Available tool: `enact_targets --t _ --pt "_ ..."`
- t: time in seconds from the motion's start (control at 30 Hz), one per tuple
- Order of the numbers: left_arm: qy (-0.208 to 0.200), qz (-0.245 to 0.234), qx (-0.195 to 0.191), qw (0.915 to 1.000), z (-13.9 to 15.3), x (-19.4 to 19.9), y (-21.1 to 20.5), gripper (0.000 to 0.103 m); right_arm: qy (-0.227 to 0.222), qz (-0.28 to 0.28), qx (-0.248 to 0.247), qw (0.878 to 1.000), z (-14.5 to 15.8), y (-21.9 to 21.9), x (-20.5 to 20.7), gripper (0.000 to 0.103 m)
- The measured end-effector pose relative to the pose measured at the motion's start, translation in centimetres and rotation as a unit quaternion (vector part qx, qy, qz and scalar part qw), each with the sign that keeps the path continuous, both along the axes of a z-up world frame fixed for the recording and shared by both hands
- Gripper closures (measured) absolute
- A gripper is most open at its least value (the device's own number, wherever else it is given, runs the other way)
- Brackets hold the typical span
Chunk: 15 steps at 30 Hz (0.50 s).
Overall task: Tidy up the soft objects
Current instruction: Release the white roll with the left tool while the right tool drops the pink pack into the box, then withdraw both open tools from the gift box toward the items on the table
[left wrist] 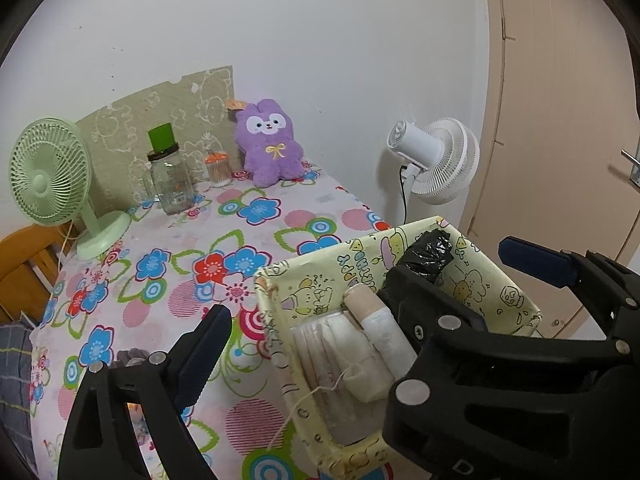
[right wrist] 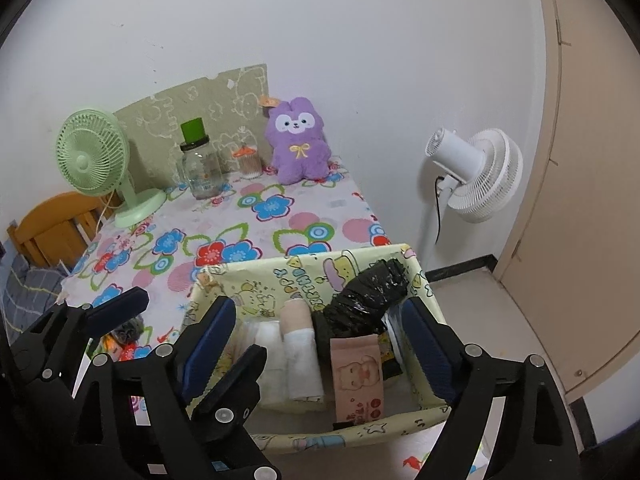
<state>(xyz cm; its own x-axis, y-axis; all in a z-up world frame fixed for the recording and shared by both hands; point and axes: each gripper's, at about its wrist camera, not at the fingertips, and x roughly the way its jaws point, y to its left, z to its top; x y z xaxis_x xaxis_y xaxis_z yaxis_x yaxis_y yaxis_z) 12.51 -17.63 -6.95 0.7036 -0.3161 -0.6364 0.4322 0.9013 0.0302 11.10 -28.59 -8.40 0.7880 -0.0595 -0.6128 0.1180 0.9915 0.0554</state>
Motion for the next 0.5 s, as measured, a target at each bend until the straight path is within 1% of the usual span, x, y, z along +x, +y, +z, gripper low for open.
enact_targets --t 0.33,0.5 --pt "-0.013 0.013 -0.012 0.9998 1.4 -1.5 2.5 0.007 -0.022 0.009 -0.008 1.0 1.5 2.3 -1.5 0.009" --pt "-0.021 0.018 -0.015 0.9995 2.1 -2.2 3.5 0.004 -0.032 0.011 -0.013 0.999 2.2 3.4 -2.4 0.007"
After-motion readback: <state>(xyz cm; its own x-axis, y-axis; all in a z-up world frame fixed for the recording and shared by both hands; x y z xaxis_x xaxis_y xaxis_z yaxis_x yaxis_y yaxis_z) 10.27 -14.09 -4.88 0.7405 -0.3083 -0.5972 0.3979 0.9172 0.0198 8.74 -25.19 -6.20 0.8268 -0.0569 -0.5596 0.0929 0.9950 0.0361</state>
